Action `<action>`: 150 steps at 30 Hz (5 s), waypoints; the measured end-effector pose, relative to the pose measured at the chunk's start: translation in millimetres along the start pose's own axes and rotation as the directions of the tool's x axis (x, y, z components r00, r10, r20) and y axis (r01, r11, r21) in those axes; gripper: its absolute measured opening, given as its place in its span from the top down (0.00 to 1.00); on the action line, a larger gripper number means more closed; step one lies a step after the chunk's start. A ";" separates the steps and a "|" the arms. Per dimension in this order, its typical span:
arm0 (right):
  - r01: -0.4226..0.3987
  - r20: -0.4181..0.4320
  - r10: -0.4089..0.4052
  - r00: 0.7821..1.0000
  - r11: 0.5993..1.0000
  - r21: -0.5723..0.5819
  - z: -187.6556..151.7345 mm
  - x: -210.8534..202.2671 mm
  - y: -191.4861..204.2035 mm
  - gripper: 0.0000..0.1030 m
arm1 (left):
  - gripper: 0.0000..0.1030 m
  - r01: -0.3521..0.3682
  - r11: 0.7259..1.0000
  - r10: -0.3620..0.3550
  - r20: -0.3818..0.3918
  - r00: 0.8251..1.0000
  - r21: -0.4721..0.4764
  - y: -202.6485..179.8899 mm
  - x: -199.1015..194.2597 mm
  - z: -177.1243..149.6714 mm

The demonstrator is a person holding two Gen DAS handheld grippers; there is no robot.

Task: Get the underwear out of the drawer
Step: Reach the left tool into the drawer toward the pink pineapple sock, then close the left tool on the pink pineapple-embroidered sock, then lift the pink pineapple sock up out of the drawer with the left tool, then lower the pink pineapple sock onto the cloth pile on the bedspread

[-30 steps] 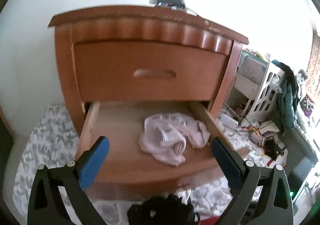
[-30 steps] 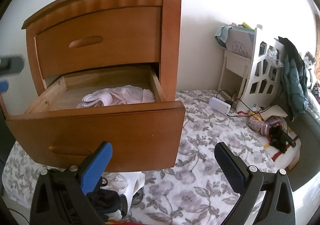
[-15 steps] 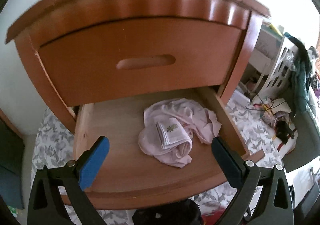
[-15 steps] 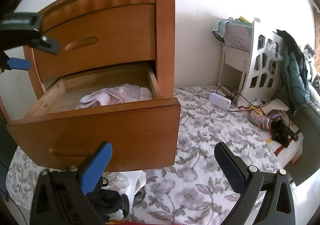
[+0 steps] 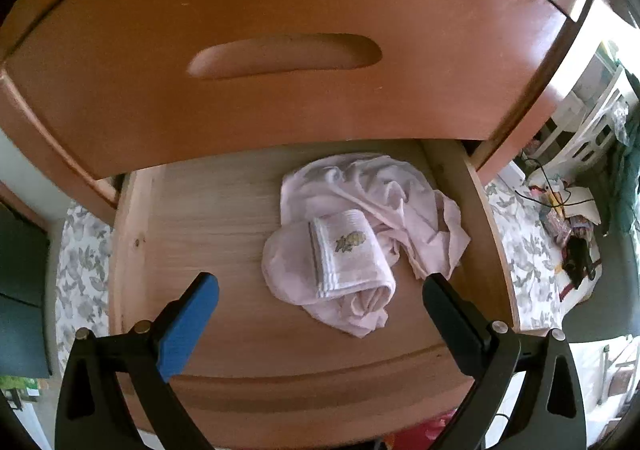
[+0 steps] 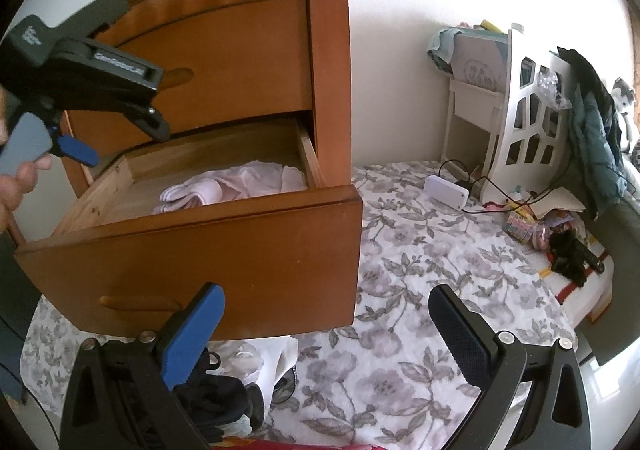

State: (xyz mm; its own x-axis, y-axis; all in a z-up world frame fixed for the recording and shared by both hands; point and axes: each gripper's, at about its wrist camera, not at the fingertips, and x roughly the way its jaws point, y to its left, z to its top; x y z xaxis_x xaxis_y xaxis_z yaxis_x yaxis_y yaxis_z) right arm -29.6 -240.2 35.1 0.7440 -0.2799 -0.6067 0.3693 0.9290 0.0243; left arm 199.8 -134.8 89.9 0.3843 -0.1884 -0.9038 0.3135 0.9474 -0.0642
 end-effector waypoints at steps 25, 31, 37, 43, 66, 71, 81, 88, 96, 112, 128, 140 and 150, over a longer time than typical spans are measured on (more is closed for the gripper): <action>-0.039 -0.052 0.041 0.998 0.999 0.030 -1.3 10.2 -5.8 0.00 | 0.01 -0.089 0.996 0.092 -0.245 0.965 0.023 -32.2 92.9 21.9; -0.044 -0.060 0.045 0.997 0.999 0.029 -1.6 11.6 -5.7 0.00 | 0.02 -0.108 0.994 0.110 -0.272 0.956 0.019 -31.1 109.1 23.1; -0.044 -0.062 0.045 0.997 0.999 0.027 -1.4 11.3 -5.4 0.00 | 0.10 -0.091 0.996 0.094 -0.280 0.955 0.022 -29.6 115.7 18.2; -0.045 -0.069 0.048 0.996 0.998 0.038 -2.4 12.8 -7.2 0.00 | 0.38 -0.037 0.999 0.037 -0.290 0.956 0.004 -29.6 117.4 1.1; -0.024 -0.065 0.025 0.998 1.000 0.016 -2.7 10.8 -4.5 0.00 | 0.69 0.137 0.962 -0.155 -0.058 0.986 -0.236 69.2 74.4 -66.1; -0.008 -0.062 0.009 0.998 1.000 0.007 -2.0 10.1 -2.0 0.00 | 0.71 0.193 0.936 -0.194 0.027 0.981 -0.294 91.5 48.2 -78.5; 0.028 -0.054 -0.030 0.998 0.999 -0.039 -2.6 8.0 5.9 0.00 | 0.71 0.324 0.891 -0.235 0.289 0.928 -0.319 111.8 -14.5 -106.1; 0.055 -0.034 -0.058 0.998 0.995 -0.079 -3.3 4.8 13.6 0.00 | 0.71 0.361 0.893 -0.221 0.438 0.872 -0.270 109.2 -60.3 -143.7; 0.069 0.013 -0.068 0.998 0.989 -0.133 -4.7 -3.0 24.7 0.00 | 0.71 0.380 0.898 -0.232 0.498 0.836 -0.220 95.0 -92.1 -175.3; 0.084 0.083 -0.070 0.994 0.981 -0.176 -6.6 -16.6 33.6 0.00 | 0.71 0.367 0.921 -0.254 0.509 0.822 -0.134 79.3 -138.4 -209.1; 0.088 0.098 -0.069 0.993 0.975 -0.203 -8.6 -19.5 39.3 0.00 | 0.70 0.400 0.906 -0.335 0.338 0.879 -0.142 69.8 -95.3 -220.3; 0.088 0.098 -0.070 0.993 0.975 -0.203 -8.3 -19.6 38.9 0.00 | 0.70 0.390 0.901 -0.359 0.177 0.916 -0.191 61.1 -33.7 -228.1; 0.088 0.097 -0.069 0.993 0.975 -0.203 -8.1 -19.6 38.6 0.00 | 0.70 0.356 0.901 -0.351 0.064 0.934 -0.249 59.2 11.5 -237.4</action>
State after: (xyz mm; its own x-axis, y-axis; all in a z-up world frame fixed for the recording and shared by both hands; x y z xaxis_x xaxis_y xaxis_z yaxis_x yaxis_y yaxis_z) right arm -34.5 -197.0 41.5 0.7672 -0.3658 -0.5269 0.3125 0.9305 -0.1910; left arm 16.7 -19.4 -24.7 0.3044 -0.5252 -0.7947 0.2032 0.8508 -0.4845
